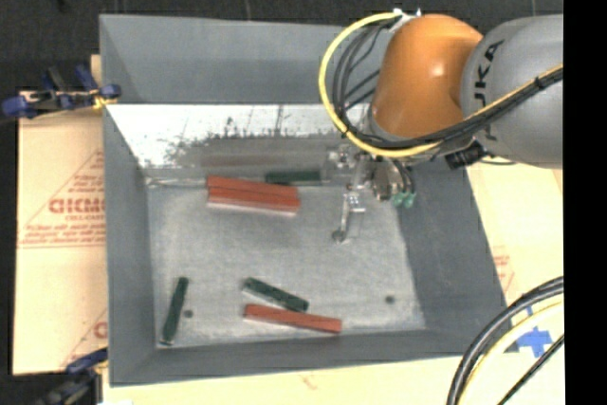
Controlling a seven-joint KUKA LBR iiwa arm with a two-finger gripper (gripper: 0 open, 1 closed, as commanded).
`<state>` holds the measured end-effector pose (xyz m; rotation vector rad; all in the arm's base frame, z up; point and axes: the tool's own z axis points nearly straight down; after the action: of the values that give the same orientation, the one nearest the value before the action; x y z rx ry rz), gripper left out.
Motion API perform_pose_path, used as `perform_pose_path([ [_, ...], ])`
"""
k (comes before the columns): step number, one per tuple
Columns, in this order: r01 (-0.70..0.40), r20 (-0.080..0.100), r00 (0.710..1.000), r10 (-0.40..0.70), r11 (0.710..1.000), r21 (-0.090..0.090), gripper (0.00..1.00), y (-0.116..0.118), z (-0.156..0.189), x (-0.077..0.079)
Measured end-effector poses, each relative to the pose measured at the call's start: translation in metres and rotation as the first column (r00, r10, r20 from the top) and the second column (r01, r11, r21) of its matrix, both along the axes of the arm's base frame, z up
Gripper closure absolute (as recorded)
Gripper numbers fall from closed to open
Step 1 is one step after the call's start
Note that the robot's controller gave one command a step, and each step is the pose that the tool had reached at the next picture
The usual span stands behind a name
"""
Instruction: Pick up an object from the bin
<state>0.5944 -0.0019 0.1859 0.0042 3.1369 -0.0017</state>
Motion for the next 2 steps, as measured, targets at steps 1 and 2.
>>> perform_pose_path([
  [1,-0.032,0.009,0.999,0.032,0.999,0.0,0.0,0.031,-0.062,0.038],
  [2,-0.079,-0.005,0.997,0.079,0.997,0.0,0.0,0.048,-0.087,0.044],
])
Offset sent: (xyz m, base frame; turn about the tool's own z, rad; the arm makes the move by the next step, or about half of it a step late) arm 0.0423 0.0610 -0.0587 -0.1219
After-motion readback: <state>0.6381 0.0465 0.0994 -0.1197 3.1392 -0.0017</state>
